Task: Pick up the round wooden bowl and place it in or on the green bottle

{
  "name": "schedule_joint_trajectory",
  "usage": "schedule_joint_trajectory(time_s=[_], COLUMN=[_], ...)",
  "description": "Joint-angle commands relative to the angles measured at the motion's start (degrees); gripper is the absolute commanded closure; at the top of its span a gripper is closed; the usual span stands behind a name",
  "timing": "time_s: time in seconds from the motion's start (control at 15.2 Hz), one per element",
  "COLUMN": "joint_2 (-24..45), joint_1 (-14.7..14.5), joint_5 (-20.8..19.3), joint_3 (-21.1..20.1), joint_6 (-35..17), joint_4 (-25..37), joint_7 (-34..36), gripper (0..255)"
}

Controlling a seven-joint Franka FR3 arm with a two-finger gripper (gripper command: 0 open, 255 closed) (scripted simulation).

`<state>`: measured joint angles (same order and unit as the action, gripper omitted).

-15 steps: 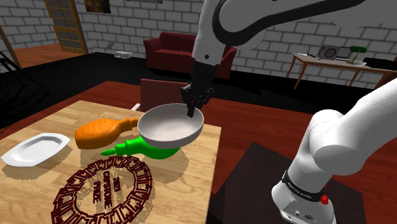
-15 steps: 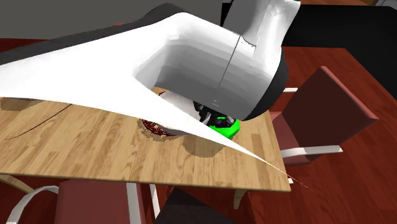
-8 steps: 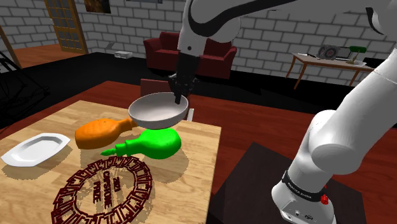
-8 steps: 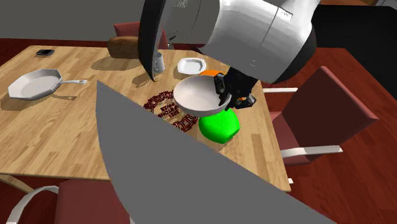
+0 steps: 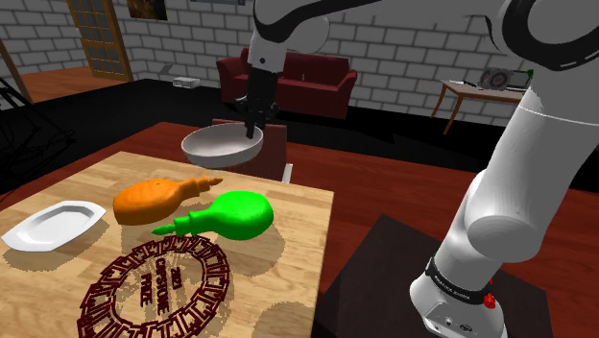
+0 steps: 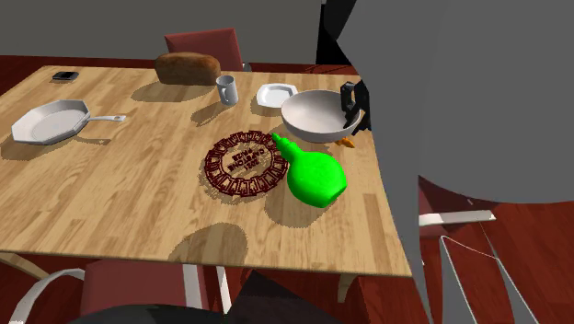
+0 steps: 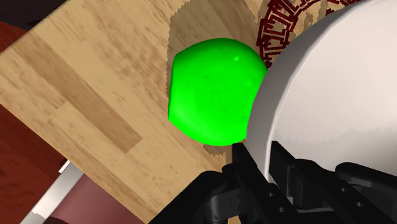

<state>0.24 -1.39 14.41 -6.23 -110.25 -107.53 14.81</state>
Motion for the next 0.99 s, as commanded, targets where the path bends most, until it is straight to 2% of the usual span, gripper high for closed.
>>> schedule_joint_trajectory(time_s=[0.0, 0.92], joint_2=[1.32, 4.02], joint_1=[0.13, -0.13], joint_5=[-0.06, 0.87], joint_3=[0.13, -0.12], joint_6=[-0.95, -10.98], joint_4=[0.32, -7.21], joint_7=[-0.50, -2.78], gripper=[255, 255])
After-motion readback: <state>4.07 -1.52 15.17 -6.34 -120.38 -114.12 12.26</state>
